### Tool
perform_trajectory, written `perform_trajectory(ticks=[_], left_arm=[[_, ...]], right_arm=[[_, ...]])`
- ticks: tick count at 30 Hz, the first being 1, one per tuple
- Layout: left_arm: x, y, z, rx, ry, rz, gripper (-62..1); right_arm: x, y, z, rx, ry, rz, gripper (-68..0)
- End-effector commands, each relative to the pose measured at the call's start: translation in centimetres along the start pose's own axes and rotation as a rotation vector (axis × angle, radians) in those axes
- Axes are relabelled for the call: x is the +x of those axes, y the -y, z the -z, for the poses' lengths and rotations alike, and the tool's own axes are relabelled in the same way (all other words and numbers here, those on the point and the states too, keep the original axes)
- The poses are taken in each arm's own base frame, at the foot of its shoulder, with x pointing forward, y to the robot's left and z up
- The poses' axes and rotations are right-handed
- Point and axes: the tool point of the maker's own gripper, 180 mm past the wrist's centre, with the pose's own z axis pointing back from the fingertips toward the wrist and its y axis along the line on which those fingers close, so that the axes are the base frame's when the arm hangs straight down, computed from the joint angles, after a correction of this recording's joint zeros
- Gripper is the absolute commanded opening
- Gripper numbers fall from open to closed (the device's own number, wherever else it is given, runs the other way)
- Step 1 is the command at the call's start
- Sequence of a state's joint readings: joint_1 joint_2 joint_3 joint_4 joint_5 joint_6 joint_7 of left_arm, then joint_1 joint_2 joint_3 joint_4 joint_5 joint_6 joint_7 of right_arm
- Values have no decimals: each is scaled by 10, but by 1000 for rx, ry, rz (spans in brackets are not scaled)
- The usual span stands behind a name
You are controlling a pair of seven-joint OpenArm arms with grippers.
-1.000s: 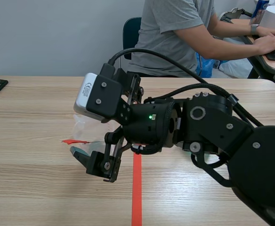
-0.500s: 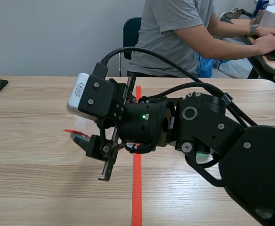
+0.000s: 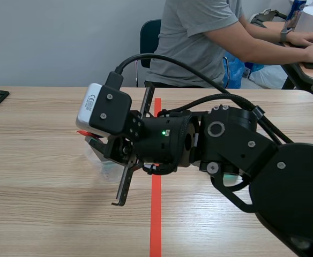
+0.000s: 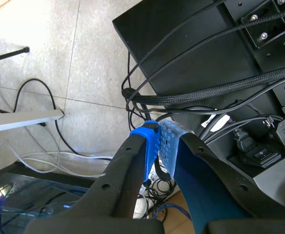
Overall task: Do the redox reaction experiment.
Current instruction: 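Lift the metal plate out of the left beaker, then move the plate over the blue solution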
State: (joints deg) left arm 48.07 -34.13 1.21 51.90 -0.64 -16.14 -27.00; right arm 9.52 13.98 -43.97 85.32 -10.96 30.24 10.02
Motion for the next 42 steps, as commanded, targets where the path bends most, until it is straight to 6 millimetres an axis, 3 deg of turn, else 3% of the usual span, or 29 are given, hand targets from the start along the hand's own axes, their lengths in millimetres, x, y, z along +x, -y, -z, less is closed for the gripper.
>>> perform_trajectory(ticks=[1, 12, 25, 36, 42], left_arm=[[3, -2, -1, 7, 12, 1, -582], [3, -2, -1, 7, 13, 0, -582], [4, 4, 1, 8, 19, -18, -582], [4, 4, 2, 9, 22, -19, -582], [4, 4, 2, 9, 22, -19, -582]], right_arm=[[9, 13, -1, -31, 34, -13, -671], [26, 57, -20, -151, 81, 100, -671], [61, 86, -44, -186, 125, 190, -671], [92, 113, -80, -256, 103, 230, -671], [96, 131, -108, -311, 83, 231, -671]])
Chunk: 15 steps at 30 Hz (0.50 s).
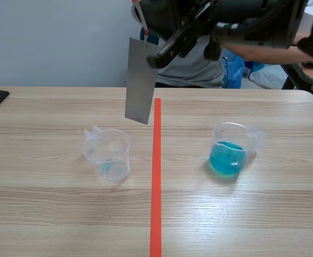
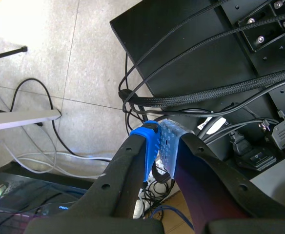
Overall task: Do the redox reaction experiment.
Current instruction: 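Move the plate over the blue solution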
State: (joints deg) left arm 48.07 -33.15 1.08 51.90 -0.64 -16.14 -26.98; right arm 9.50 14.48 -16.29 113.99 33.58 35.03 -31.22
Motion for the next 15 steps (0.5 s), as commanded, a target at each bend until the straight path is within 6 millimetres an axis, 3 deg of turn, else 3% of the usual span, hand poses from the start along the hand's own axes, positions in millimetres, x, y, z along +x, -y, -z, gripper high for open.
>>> perform_trajectory(ticks=[1, 15], left_arm=[[4, 0, 0, 6, 16, -3, -582], [4, 0, 0, 7, 16, -3, -582]], right_arm=[[9, 8, -8, -6, 11, -32, -671], [9, 69, -72, -117, -103, -96, -671]])
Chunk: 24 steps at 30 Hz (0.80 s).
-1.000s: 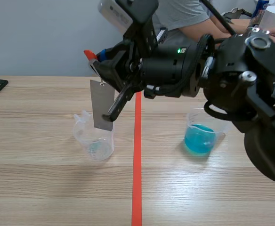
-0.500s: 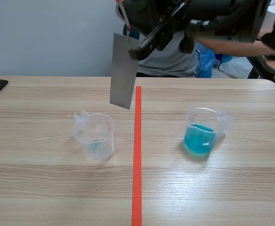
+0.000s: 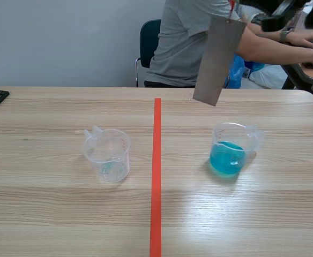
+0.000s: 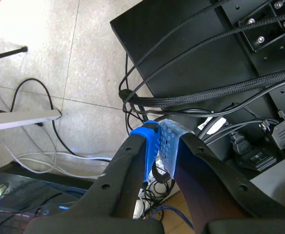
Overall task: Do the redox reaction experiment.
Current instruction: 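Move the plate over the blue solution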
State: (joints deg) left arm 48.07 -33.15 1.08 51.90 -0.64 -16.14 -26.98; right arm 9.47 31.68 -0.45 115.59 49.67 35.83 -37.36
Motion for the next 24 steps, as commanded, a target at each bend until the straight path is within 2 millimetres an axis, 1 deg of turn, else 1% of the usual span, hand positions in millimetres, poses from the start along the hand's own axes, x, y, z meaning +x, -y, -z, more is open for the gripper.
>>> perform_trajectory(ticks=[1, 8, 17, 20, 24], left_arm=[[4, 0, 0, 7, 16, -3, -582], [4, -1, 0, 7, 16, -2, -582], [5, -1, 0, 7, 20, -2, -582], [5, -1, 0, 7, 20, -2, -582], [5, -1, 0, 7, 20, -3, -582]], right_arm=[[10, 4, -6, -5, 22, -27, -671], [-1, 15, -22, -17, -19, -55, -671], [-19, 24, -32, -7, -41, -45, -671], [-26, 32, -35, -18, -56, -35, -671], [-38, 48, -40, -47, -51, 2, -671]])
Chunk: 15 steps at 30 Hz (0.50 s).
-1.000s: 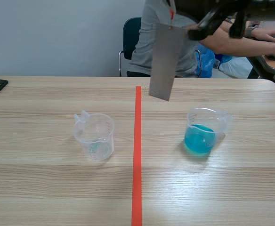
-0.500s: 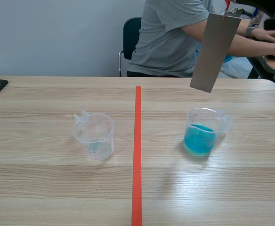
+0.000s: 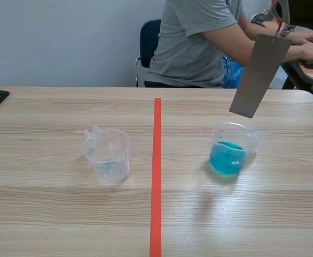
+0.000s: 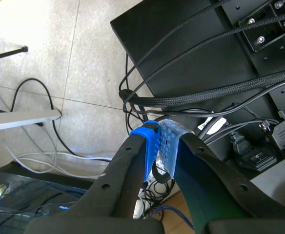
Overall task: Do the redox reaction experiment.
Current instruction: 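Move the plate over the blue solution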
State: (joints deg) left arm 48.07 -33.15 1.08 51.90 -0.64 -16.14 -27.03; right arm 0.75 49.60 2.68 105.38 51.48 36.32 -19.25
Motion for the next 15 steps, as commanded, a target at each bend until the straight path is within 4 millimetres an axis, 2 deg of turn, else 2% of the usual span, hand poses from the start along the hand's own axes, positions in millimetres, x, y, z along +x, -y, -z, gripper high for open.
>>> perform_trajectory(ticks=[1, 5, 10, 15], left_arm=[[5, -1, 0, 7, 19, -3, -582], [5, 1, 0, 7, 20, -7, -582], [5, 2, 1, 7, 21, -11, -582], [5, 2, 1, 7, 21, -11, -582]], right_arm=[[6, 13, -5, -23, 26, -8, -671], [-3, 19, -8, -15, 44, 23, -671], [-4, 24, -10, -21, 75, 41, -671], [-2, 18, -6, 0, 96, 49, -671]])
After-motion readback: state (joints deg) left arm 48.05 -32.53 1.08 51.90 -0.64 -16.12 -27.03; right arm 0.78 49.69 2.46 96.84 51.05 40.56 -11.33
